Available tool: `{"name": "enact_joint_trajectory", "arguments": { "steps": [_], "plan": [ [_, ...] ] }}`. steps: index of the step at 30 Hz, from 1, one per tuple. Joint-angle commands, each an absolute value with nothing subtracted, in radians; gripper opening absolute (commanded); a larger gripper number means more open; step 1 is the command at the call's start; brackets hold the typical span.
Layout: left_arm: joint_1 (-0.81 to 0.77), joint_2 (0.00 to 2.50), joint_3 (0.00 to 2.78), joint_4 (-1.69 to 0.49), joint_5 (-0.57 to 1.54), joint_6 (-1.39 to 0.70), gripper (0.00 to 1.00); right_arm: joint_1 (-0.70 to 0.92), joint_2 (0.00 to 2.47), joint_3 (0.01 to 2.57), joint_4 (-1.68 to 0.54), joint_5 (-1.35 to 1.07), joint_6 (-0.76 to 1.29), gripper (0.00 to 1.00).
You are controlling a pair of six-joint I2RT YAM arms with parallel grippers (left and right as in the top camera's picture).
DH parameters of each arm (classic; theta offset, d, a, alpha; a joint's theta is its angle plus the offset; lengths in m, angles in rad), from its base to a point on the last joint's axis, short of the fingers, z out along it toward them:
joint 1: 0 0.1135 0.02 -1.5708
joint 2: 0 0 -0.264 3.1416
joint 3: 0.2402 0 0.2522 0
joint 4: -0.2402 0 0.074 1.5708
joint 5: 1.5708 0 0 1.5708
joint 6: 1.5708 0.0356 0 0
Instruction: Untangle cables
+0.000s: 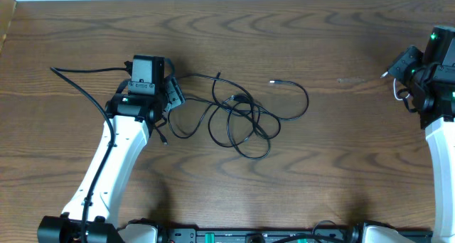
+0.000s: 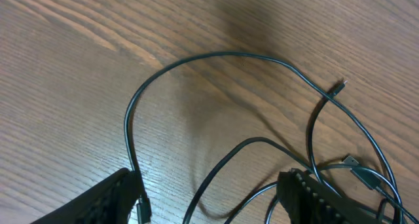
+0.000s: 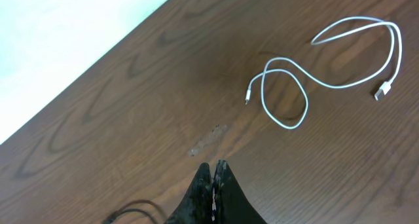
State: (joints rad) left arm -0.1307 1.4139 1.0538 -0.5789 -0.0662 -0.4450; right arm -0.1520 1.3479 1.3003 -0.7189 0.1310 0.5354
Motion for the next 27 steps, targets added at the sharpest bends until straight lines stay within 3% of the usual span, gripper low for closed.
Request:
{"name": "enact_joint_trajectory", "arguments": {
  "steps": [1,4,6,14,27],
  "plan": [
    [-0.127,1.42,1.049,-0.581,-0.036,-0.442,0.77,-0.155,1.36,1.301,-0.731,0.09,0.507,0.01],
    [-0.149,1.42,1.049,-0.565,0.293,-0.411,0.78,-0.139,1.398,1.291,-0.795,-0.263,0.366,0.03],
    [-0.207,1.42,1.049,-0.563,0.367,-0.339,0.77,-0.107,1.434,1.282,-0.838,-0.329,0.29,0.11],
    [-0.506,1.509,1.049,-0.582,0.192,-0.228,0.79,-0.072,1.538,1.279,-0.882,-0.328,0.245,0.16],
    [-0.683,1.673,1.049,-0.542,0.068,-0.153,0.78,-0.037,1.538,1.279,-0.901,-0.328,0.207,0.18]
  ]
}}
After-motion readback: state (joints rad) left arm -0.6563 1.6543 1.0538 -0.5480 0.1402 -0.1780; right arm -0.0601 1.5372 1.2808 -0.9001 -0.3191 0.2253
